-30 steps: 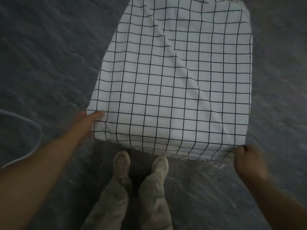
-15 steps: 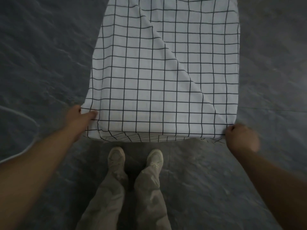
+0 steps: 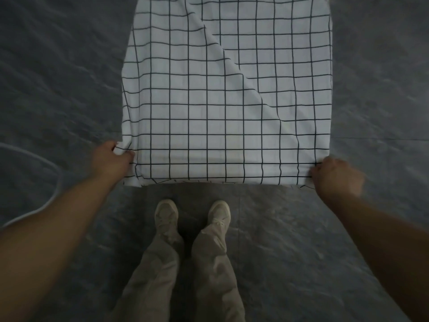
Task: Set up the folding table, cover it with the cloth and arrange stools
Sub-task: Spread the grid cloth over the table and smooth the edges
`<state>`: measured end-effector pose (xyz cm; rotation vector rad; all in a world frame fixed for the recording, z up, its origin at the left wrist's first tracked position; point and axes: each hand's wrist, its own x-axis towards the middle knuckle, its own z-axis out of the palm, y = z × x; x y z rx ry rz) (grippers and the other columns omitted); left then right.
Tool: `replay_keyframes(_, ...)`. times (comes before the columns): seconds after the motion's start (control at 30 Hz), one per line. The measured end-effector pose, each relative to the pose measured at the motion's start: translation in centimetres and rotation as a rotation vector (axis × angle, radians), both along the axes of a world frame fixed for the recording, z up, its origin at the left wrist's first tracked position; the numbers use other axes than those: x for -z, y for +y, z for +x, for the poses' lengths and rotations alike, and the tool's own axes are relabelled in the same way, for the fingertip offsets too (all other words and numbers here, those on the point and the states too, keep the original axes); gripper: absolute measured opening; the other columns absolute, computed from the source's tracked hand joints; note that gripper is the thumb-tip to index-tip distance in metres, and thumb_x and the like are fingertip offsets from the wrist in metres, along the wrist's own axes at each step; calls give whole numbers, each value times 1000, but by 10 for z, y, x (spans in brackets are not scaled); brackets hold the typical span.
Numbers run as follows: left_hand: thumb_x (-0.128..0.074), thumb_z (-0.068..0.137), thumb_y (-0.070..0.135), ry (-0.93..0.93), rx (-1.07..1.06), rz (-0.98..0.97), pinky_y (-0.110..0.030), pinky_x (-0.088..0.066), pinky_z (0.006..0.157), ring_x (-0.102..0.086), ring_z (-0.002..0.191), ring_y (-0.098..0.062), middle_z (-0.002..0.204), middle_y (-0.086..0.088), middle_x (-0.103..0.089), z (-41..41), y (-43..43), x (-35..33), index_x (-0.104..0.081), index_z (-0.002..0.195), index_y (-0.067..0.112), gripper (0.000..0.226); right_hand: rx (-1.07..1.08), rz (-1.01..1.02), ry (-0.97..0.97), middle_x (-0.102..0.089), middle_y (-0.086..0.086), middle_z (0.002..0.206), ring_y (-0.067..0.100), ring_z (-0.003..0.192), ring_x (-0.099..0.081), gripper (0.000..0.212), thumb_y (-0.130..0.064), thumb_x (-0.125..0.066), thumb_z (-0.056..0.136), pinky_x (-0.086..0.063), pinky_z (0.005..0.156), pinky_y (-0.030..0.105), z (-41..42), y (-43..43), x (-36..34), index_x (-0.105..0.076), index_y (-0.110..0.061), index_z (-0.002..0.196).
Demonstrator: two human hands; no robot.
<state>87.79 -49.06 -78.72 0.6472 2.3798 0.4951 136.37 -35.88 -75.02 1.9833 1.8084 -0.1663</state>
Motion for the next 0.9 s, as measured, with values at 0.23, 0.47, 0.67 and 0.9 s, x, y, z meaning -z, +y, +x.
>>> replay_keyframes(0.23,-75,86,20,56,31,-6,-29,-40,73,-57,80,-19,93,-2,-63,0,-4,-2,-69,106,12,23,-22,-10,-27,-66,16,89,36,81,-64,24,-33,-59,88,-41,69,36,-3,-4,-4,-67,-10,86)
replay_keyframes(0.47,-75,88,20,63,43,-47,-34,-45,80,-59,87,-24,108,-15,-70,-5,-13,-2,-67,117,6,33,-20,-69,-48,-67,14,89,33,82,-63,24,-33,-55,91,-34,72,37,-4,-24,-10,-65,-12,88)
replay_keyframes(0.67,-75,88,25,54,36,-114,-35,-44,82,-60,91,-27,112,-17,-69,-5,-26,-3,-66,121,7,38,35,-117,-54,-67,11,90,28,70,-51,20,-32,-53,91,-35,72,37,1,-41,-5,-62,-16,86)
replay_keyframes(0.9,-71,79,32,-4,-236,-84,-37,-44,97,-56,119,-33,142,-16,-54,2,-24,-12,-45,142,11,72,244,-4,86,-56,21,116,40,102,-58,48,-42,-44,87,-46,85,49,-10,-42,-16,-53,-5,116)
